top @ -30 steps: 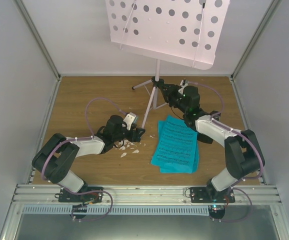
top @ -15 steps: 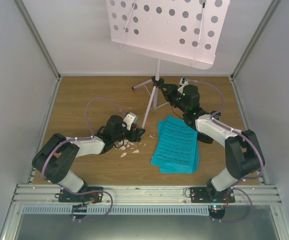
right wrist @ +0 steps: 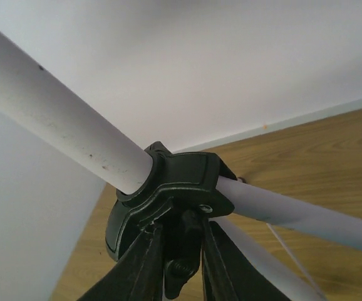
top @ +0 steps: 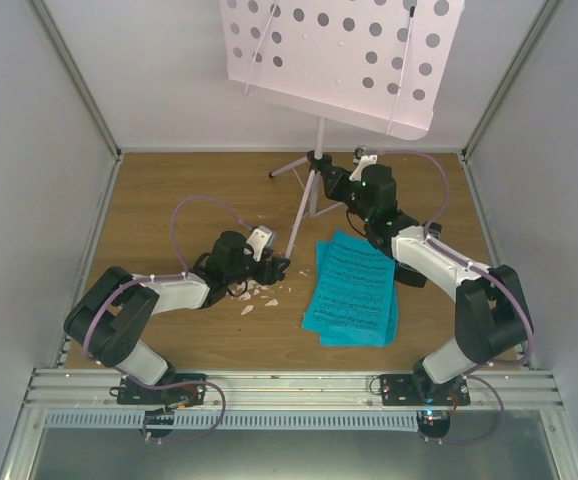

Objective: Pack up the instrument practice props

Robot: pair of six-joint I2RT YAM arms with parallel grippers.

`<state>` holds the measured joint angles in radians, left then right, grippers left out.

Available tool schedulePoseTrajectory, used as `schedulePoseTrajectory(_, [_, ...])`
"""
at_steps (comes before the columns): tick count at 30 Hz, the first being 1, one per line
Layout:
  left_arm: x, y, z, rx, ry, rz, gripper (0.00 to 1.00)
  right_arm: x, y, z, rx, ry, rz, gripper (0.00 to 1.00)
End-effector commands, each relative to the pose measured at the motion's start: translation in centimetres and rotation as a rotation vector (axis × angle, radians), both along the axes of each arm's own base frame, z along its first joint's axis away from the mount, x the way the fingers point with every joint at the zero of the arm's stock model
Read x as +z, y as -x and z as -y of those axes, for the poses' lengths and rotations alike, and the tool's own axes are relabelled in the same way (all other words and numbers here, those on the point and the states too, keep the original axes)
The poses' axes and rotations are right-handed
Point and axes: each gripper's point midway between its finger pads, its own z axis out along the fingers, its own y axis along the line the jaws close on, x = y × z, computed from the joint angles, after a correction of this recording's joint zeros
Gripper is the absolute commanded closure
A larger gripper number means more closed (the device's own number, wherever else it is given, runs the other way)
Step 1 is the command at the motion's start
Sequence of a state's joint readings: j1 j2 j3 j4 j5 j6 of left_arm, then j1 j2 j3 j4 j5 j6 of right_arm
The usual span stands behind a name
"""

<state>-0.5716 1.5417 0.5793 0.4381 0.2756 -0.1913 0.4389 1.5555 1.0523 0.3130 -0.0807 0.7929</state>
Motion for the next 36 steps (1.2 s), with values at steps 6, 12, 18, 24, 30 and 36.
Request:
schedulePoseTrajectory(6, [1.8,0.0,-0.3,0.012,0.041,0.073,0.31,4.8,3.0,2.0,0.016,0.249,0.226,0.46])
schedulePoseTrajectory(12, [4.6,0.7,-0.6,0.015,0.109,0.13,0.3,6.1,6.1,4.7,0.053,0.26,0.301,0.34])
schedulePoseTrajectory(18, [10.8,1.8,-0.3,-0.01,0.289,0.136,0.27,7.7,6.5,6.3,0.182,0.234,0.374,0.33])
schedulePoseTrajectory(24, [15.4,2.8,-2.1,0.03,0.397,0.128,0.19,9.8,4.8,6.0,0.322,0.192,0.482,0.33])
schedulePoseTrajectory(30, [17.8,3.5,-3.4,-0.008,0.421,0.114,0.12,11.2,3.4,4.0,0.479,0.18,0.587,0.36])
schedulePoseTrajectory(36, [19.8,1.5,-1.3,-0.133,0.404,0.144,0.21,12.9,2.0,2.5,0.582,0.189,0.67,0.4])
